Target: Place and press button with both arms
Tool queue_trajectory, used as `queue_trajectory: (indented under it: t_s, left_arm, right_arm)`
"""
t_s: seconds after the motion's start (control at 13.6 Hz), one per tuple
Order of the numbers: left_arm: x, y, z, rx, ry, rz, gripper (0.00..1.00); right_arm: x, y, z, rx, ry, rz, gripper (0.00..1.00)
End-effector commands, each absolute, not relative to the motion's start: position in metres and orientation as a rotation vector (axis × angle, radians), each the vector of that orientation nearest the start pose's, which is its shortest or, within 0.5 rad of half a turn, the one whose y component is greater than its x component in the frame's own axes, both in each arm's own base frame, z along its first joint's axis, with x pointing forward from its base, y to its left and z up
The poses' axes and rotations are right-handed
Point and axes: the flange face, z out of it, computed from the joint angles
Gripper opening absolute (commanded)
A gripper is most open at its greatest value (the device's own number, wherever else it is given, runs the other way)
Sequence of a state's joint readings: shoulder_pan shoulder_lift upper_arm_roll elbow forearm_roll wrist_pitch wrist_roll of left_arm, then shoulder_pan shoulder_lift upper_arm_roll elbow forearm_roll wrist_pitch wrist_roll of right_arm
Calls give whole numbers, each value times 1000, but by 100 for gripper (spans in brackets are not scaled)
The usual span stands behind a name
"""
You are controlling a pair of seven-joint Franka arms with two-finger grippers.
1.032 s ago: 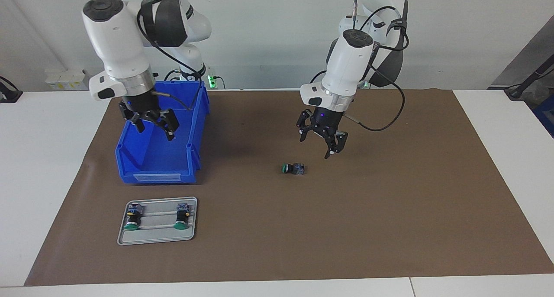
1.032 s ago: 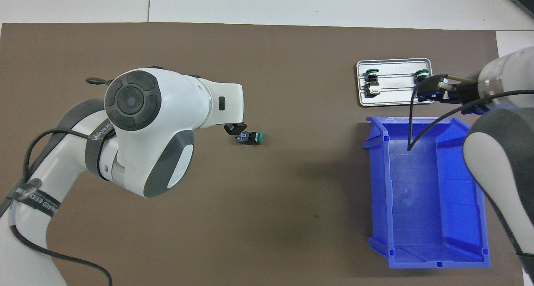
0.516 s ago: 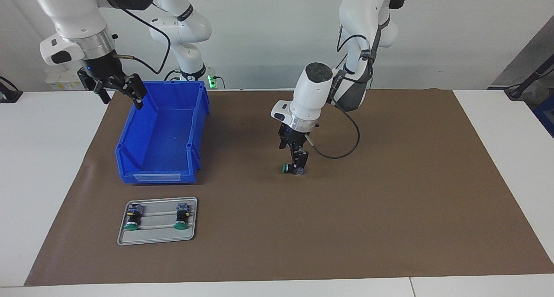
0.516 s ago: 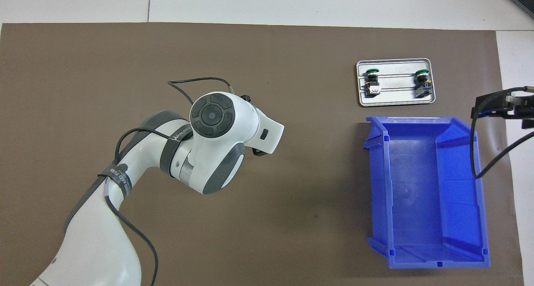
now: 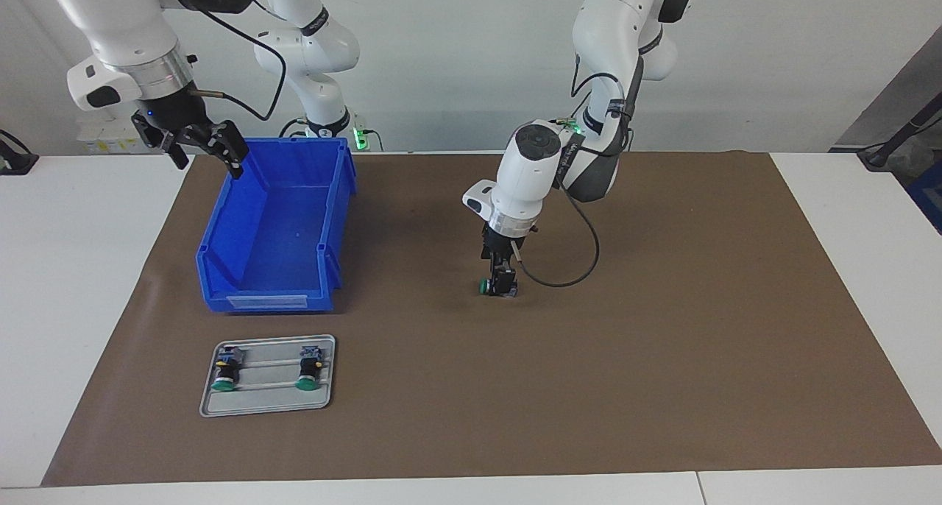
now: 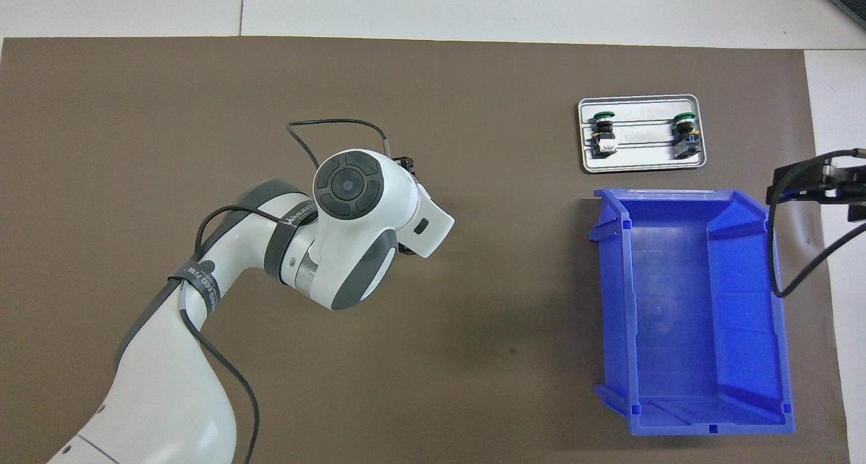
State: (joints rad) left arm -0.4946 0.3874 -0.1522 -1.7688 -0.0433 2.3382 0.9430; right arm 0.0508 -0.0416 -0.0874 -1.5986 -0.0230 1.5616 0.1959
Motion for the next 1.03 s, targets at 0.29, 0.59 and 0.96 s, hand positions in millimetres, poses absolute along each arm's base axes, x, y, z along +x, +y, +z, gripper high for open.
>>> queue_trajectory:
  t_s: [0.29,0.59,0.96]
  left_arm:
    - [516,-407,319,-2184,2285,-298,100]
    - [516,-405,309,-2180,2280,-324,100]
    - [512,-402,297,-2170,2275,-359,99]
  right_arm:
    - [531,-23,634,-3123,235,61,100]
    - [531,-21,635,-3125,230,49,100]
    - [531,-25,634,-3122,239,46,100]
